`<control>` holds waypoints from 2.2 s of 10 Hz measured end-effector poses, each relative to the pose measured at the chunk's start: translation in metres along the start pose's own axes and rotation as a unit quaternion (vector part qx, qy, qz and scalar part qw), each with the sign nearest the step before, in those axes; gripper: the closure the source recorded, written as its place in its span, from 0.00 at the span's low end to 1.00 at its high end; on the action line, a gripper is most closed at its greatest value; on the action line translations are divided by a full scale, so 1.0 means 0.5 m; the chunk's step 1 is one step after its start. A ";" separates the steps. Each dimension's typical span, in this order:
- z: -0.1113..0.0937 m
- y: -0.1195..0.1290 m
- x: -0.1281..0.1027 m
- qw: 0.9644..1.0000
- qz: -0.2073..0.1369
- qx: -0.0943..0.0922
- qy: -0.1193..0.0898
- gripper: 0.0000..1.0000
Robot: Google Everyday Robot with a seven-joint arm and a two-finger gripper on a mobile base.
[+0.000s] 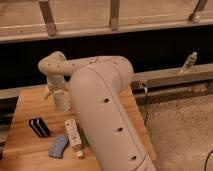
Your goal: Place the ceramic cup over the eraser
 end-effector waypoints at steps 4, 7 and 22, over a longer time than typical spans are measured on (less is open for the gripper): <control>0.033 -0.002 -0.012 1.000 0.002 -0.015 0.008 0.20; 0.044 -0.003 -0.011 1.000 0.004 -0.021 0.013 0.20; 0.036 0.004 0.014 1.000 0.001 -0.008 0.015 0.92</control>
